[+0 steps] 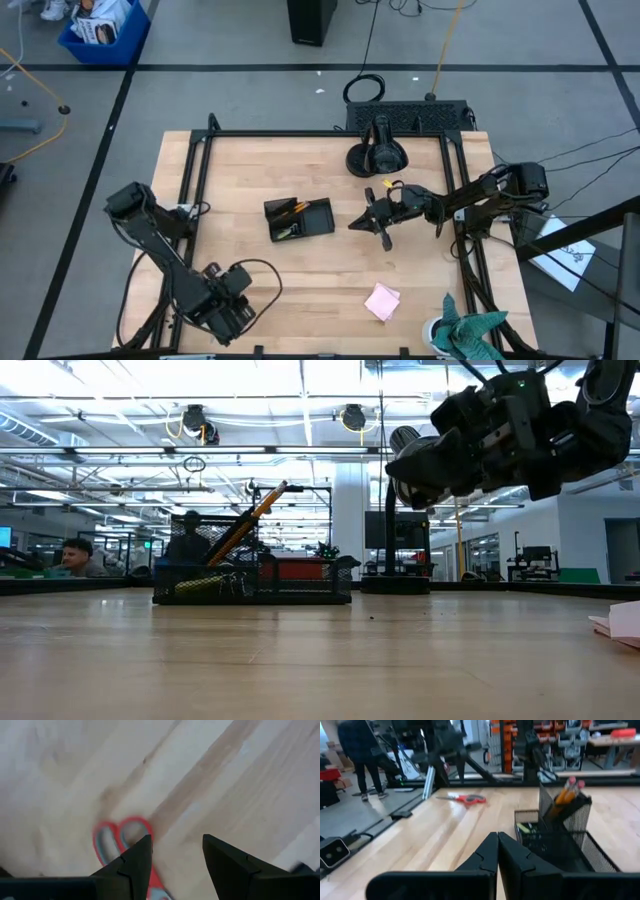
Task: Pick and place office supplies into organizer
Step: Put the red scissors into the black desk organizer
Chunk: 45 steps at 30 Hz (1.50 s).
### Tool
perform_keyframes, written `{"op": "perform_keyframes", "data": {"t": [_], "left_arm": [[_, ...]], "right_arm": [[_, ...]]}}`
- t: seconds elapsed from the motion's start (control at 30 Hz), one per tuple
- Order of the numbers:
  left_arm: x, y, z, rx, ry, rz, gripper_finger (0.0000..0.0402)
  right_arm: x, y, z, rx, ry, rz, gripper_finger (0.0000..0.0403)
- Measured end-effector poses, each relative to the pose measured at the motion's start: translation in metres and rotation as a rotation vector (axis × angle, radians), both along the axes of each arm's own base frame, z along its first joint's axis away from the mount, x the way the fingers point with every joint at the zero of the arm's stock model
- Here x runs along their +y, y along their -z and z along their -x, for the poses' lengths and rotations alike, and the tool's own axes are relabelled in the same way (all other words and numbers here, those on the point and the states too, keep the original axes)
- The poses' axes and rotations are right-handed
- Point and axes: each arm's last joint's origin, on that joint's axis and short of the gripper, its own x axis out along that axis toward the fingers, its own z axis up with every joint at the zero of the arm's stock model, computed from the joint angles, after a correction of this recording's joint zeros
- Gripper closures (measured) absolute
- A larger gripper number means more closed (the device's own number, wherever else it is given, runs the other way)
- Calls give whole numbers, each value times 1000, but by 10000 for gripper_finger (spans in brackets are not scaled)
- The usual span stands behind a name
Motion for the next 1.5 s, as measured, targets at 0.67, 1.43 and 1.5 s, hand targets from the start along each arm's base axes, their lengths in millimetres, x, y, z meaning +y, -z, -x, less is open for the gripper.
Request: {"op": "perform_keyframes", "data": {"t": [0.67, 1.43, 1.5], "left_arm": [[-14, 3, 16, 23, -528, 146, 220], [21, 72, 30, 83, -550, 108, 220], [22, 76, 31, 83, -548, 109, 220]], "right_arm": [[0, -1, 0, -12, 2, 4, 399], [0, -1, 0, -13, 2, 9, 399], [0, -1, 0, -13, 2, 9, 399]]}}
